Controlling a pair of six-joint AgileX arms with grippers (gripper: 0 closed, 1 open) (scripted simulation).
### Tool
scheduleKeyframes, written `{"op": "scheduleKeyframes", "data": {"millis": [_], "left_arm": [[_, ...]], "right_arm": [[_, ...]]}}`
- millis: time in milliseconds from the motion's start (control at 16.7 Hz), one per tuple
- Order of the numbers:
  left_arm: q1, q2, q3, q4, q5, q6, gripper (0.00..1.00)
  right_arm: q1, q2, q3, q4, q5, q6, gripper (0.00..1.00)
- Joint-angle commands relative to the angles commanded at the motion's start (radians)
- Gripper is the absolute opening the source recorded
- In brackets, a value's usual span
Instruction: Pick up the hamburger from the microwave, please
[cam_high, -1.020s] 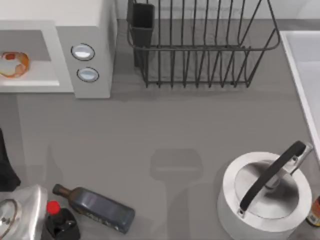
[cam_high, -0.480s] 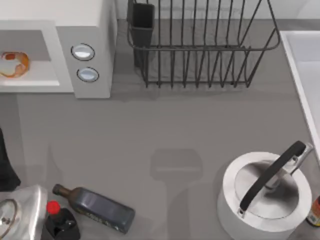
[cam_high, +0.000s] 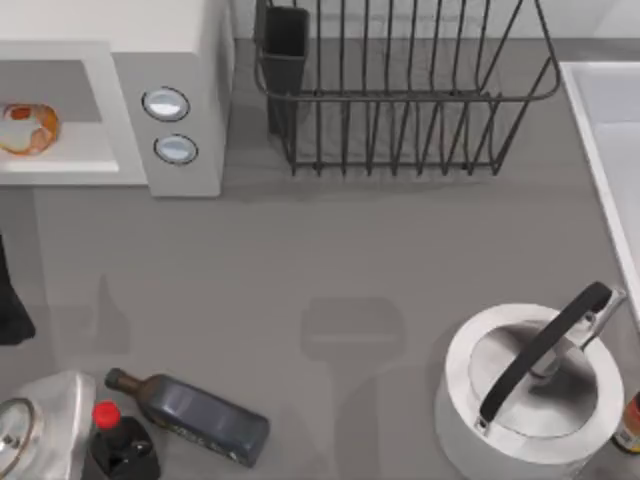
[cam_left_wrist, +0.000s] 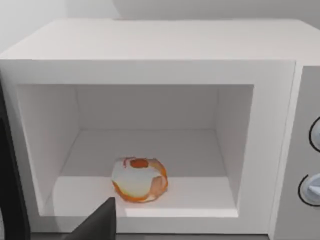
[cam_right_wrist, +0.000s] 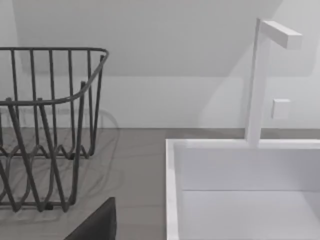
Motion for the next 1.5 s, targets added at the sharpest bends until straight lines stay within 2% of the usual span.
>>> {"op": "scheduleKeyframes", "data": {"millis": [300, 1080, 1320, 1500], "left_arm": [[0.022, 0.414, 0.169, 0.190, 0.029, 0.012, 1.00], [0.094, 1.718, 0.694, 0.782, 0.121, 0.048, 1.00], [0.112, 2.015, 0.812, 0.916, 0.142, 0.056, 1.00], [0.122, 2.159, 0.868, 0.981, 0.152, 0.060, 1.00]], "right_arm": [[0.000, 0.000, 0.000, 0.000, 0.000, 0.000, 1.00], [0.000, 0.000, 0.000, 0.000, 0.000, 0.000, 1.00], [0.000, 0.000, 0.000, 0.000, 0.000, 0.000, 1.00], [0.000, 0.000, 0.000, 0.000, 0.000, 0.000, 1.00]]}}
